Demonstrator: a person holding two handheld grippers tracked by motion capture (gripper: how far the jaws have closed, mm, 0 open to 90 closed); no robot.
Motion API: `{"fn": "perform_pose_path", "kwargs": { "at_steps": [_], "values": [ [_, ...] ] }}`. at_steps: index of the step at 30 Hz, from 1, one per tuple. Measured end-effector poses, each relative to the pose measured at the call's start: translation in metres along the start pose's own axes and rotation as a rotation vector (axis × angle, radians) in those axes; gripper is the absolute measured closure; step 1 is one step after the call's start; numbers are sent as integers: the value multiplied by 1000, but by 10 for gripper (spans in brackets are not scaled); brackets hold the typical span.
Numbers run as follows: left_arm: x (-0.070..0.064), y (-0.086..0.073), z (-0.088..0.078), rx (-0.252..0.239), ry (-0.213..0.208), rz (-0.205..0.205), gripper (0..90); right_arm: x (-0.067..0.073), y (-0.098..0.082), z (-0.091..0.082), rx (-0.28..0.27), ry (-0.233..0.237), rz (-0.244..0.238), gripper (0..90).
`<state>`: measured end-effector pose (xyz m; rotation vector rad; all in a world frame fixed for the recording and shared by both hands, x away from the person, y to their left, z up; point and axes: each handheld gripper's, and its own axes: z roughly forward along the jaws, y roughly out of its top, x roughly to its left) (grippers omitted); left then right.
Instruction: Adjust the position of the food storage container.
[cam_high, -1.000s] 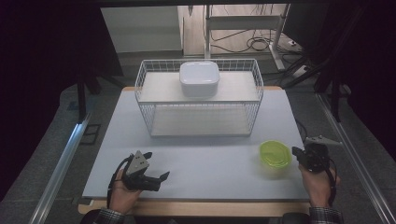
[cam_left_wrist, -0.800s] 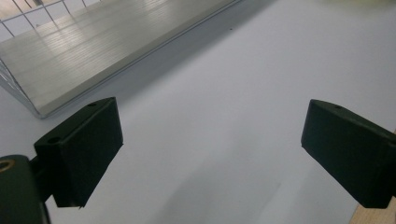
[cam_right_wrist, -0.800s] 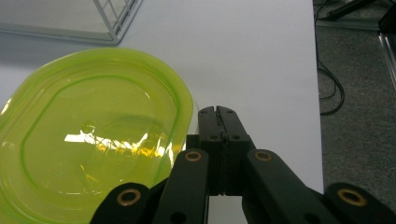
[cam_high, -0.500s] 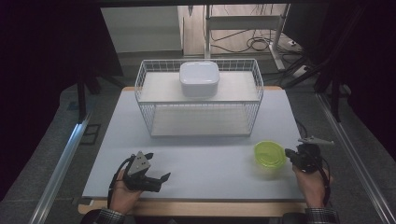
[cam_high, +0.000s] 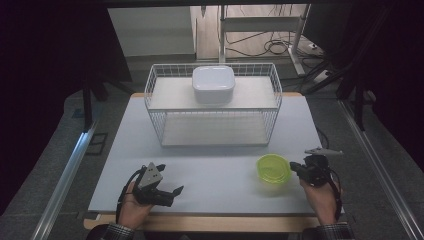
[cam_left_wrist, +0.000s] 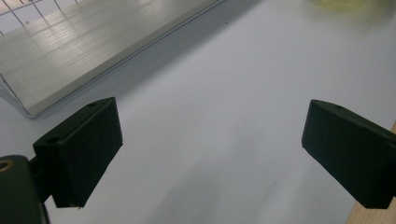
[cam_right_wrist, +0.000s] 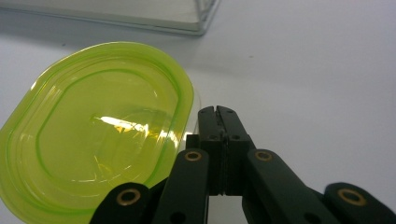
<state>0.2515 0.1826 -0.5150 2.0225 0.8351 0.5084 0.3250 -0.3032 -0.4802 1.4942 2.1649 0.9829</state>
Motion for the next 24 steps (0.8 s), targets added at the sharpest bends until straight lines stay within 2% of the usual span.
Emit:
{"fn": "perform_pose_path", "kwargs": {
  "at_steps": [5, 11, 14, 19, 24],
  "values": [
    [-2, 0, 1, 5, -4, 5, 47, 11, 1, 4, 7, 39, -26, 894],
    [-2, 0, 1, 5, -2, 7, 46, 8, -6, 1, 38, 25, -35, 893],
    [-2, 0, 1, 7, -2, 8, 46, 7, -12, 2, 58, 52, -17, 893],
    [-3, 0, 2, 7, -1, 8, 46, 14, -17, 5, 73, 92, -39, 893],
    [-3, 0, 3, 13, -5, 11, 46, 19, -16, 10, 84, 128, -42, 893]
  ]
}}
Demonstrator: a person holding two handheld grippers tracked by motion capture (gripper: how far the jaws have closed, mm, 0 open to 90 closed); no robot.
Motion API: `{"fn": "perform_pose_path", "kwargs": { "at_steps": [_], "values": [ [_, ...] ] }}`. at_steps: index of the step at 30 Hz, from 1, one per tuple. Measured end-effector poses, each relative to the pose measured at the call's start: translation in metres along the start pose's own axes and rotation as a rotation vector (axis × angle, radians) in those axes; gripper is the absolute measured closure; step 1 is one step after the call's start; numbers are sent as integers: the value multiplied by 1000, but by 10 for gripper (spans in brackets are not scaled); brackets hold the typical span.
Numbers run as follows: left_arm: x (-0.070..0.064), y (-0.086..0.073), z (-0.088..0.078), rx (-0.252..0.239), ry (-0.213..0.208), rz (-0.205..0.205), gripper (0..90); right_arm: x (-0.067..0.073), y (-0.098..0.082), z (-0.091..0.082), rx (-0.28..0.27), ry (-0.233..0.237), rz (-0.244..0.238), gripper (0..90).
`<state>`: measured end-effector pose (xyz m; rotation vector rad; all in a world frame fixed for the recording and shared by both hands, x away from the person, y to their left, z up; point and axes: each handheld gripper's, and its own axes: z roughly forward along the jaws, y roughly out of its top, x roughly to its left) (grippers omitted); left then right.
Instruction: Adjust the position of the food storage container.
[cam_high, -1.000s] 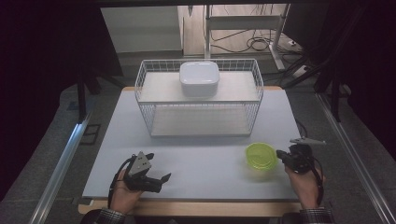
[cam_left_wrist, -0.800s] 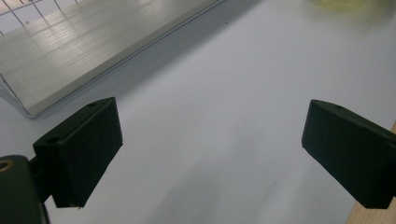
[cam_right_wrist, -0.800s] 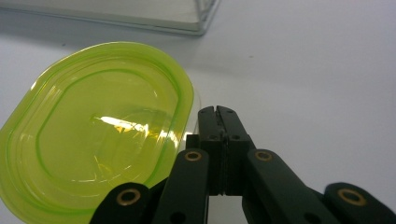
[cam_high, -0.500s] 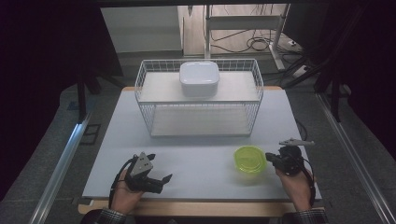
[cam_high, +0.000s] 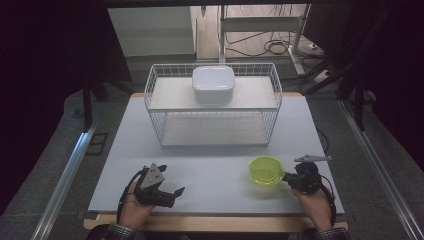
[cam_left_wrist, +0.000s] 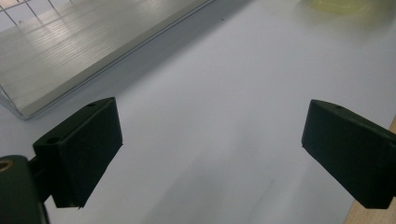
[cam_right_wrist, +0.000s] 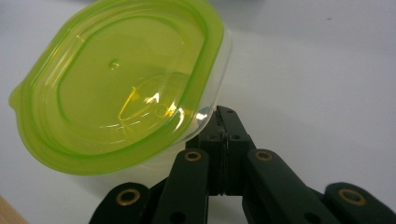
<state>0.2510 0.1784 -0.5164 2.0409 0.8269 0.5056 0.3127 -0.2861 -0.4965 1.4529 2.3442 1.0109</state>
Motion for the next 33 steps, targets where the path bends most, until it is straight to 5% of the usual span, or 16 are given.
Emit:
{"fn": "perform_pose_path", "kwargs": {
  "at_steps": [17, 33],
  "values": [
    [-2, 0, 4, 20, -10, 7, 45, 20, 13, 20, 4, 122, -25, 893],
    [-4, 0, 6, 30, -22, 9, 45, 56, 27, 46, 36, 200, -91, 893]
  ]
}}
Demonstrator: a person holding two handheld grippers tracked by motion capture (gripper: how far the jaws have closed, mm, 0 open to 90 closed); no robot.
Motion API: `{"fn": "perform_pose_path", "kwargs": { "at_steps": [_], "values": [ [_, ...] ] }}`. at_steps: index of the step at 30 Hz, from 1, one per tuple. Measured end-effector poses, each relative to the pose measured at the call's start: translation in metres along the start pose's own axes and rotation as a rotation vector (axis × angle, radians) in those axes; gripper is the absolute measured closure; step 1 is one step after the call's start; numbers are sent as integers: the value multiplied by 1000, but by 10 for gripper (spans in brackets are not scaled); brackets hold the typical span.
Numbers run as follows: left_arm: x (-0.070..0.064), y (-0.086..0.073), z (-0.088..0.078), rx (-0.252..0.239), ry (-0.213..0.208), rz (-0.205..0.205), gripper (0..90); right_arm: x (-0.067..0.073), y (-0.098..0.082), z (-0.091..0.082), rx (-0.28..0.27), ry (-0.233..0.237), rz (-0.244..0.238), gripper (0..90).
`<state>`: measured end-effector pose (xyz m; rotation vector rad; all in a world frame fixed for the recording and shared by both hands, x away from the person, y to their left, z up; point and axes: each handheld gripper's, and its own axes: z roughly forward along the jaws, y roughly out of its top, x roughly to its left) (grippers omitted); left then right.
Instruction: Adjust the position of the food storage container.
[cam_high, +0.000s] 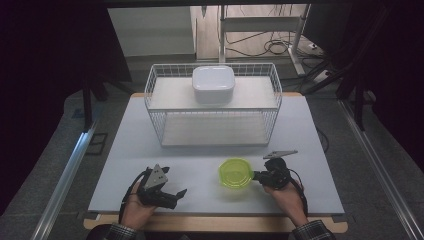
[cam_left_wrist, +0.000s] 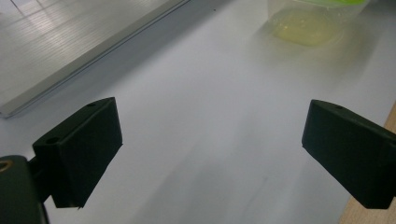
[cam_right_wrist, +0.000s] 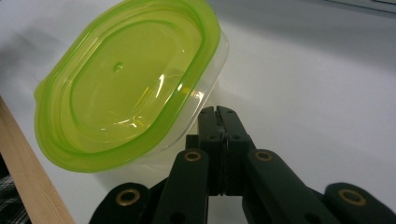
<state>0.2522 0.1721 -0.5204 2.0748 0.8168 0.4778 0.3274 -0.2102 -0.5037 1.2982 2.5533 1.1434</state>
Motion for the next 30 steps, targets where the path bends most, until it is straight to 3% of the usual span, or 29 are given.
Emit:
{"fn": "perform_pose_path", "kwargs": {
  "at_steps": [11, 23, 30],
  "values": [
    [-1, 0, 1, 11, -6, 2, 45, 10, 8, 16, 5, 39, -6, 892],
    [-2, 0, 3, 15, -17, 3, 44, 27, 25, 42, 15, 62, -65, 891],
    [-1, -1, 3, 16, -20, 0, 45, 30, 30, 49, 17, 41, -100, 870]
  ]
}}
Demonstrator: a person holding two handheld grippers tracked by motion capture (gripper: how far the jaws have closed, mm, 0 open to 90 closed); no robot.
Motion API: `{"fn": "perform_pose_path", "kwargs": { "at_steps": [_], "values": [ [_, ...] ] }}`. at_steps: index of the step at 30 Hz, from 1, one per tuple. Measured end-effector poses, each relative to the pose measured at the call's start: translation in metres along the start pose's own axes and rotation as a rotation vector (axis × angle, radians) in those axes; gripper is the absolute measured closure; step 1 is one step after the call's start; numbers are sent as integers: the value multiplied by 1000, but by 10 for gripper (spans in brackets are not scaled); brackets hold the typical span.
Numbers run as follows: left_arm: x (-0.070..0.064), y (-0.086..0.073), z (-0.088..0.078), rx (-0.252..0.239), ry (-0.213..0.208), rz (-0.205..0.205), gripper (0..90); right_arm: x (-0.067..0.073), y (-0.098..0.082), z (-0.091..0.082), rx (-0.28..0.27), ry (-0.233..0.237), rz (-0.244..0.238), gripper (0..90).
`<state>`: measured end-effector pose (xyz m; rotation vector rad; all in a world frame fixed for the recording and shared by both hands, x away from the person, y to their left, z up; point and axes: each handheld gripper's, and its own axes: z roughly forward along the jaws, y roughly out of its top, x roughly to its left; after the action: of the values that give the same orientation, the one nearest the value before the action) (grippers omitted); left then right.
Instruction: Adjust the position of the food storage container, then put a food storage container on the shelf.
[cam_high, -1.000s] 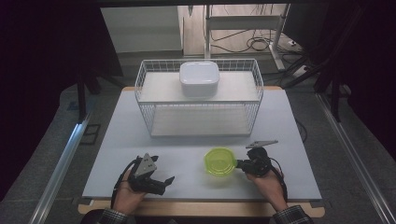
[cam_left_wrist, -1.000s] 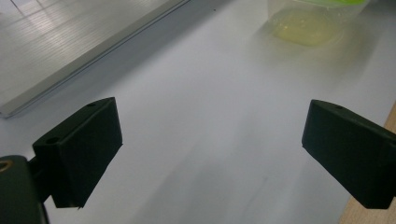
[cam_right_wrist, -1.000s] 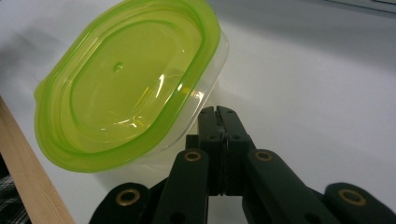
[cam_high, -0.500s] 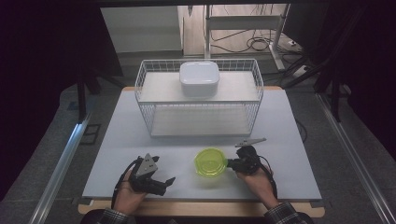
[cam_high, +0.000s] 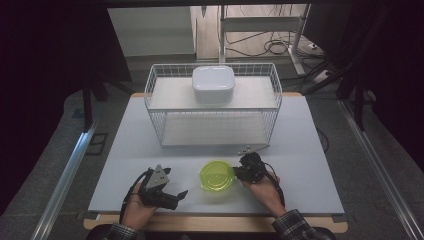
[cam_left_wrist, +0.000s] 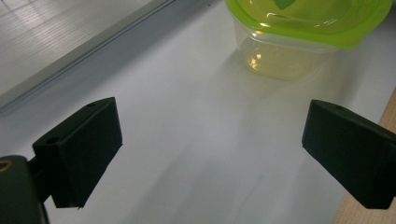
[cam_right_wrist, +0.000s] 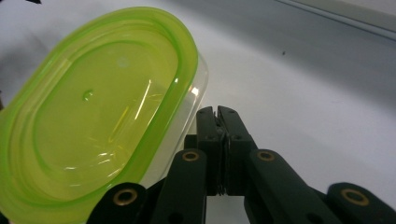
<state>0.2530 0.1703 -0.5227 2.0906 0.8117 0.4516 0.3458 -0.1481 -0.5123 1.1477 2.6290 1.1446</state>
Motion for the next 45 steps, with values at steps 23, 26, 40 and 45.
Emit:
{"fn": "perform_pose_path", "kwargs": {
  "at_steps": [23, 26, 40, 45],
  "values": [
    [5, -4, -9, 2, -2, -33, 43, -12, -12, -44, -128, -193, -78, 360],
    [5, -4, -8, 8, 1, -28, 43, -12, -14, -47, -145, -184, -81, 277],
    [4, -7, -10, 9, 5, -22, 39, -13, -22, -51, -140, -166, -101, 52],
    [4, -7, -9, 10, 5, -20, 39, -9, -23, -52, -135, -146, -98, 46]
  ]
}}
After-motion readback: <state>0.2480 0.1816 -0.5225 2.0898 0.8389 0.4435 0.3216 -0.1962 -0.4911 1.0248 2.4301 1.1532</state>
